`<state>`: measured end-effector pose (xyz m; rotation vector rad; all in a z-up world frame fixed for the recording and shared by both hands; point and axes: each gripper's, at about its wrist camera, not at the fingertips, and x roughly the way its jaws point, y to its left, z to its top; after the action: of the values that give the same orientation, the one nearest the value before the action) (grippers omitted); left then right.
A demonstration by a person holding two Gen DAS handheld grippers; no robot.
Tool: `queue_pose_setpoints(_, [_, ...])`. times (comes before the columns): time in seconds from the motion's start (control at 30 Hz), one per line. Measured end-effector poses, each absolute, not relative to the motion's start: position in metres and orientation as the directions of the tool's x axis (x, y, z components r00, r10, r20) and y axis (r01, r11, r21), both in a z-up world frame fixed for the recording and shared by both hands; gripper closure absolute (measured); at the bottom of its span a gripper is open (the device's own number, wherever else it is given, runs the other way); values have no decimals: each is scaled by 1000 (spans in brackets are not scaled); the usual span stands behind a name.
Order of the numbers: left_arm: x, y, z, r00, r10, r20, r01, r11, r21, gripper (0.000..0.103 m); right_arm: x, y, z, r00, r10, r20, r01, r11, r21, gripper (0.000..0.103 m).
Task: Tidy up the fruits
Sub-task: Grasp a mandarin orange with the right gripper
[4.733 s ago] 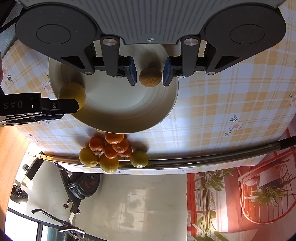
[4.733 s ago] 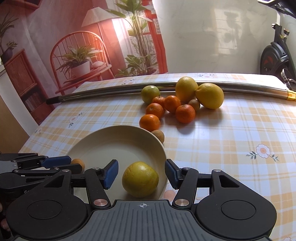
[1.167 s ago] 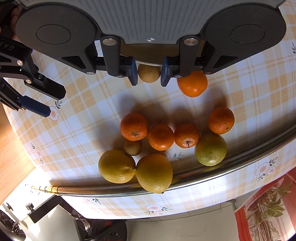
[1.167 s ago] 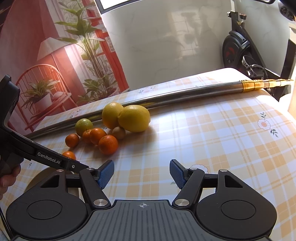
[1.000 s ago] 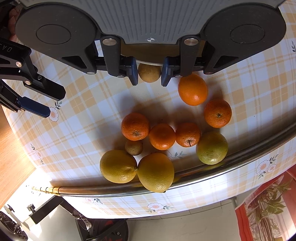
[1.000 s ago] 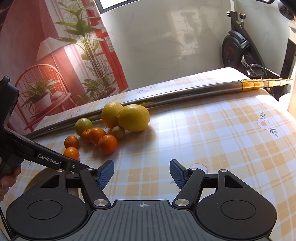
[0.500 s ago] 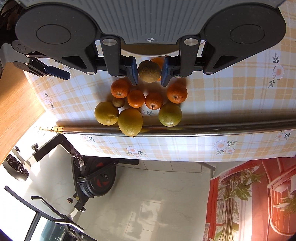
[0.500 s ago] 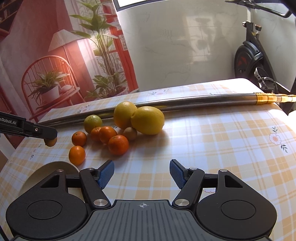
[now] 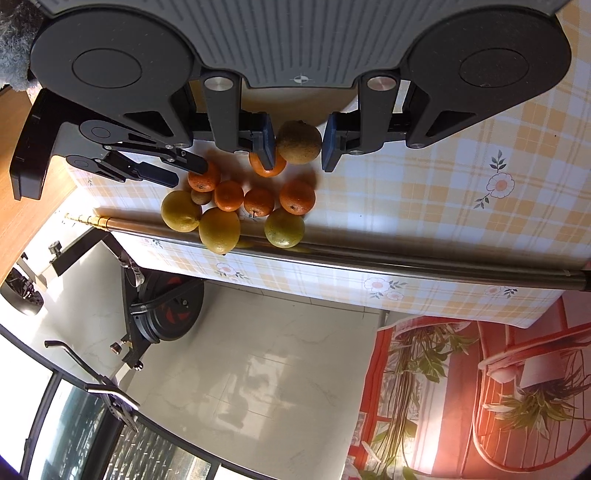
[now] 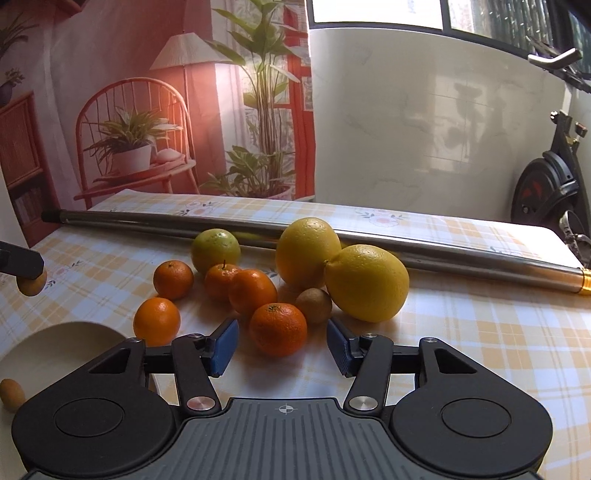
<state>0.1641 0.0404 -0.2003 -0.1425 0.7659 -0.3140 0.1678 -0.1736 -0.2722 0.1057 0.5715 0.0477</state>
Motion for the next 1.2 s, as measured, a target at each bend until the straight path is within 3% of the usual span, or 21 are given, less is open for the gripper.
queue_pose_setpoints(0.07, [162, 41, -202, 684, -323, -654, 226, 946, -232, 75, 173, -170, -274, 834, 69, -548, -19, 995, 97, 60])
queue_pose_setpoints(0.4, [155, 45, -211, 686, -319, -654, 227, 948, -224, 75, 188, -163, -280, 815, 40, -578, 8, 997, 80, 67])
queue_pose_setpoints(0.83, [147, 46, -218, 669, -313, -674, 230, 950, -213, 75, 142, -186, -284, 859, 82, -505, 56, 966, 252, 68])
queue_pose_setpoints(1.2, [136, 47, -222, 651, -300, -698, 249, 952, -177, 75, 122, -183, -279, 855, 65, -514, 97, 955, 282, 68])
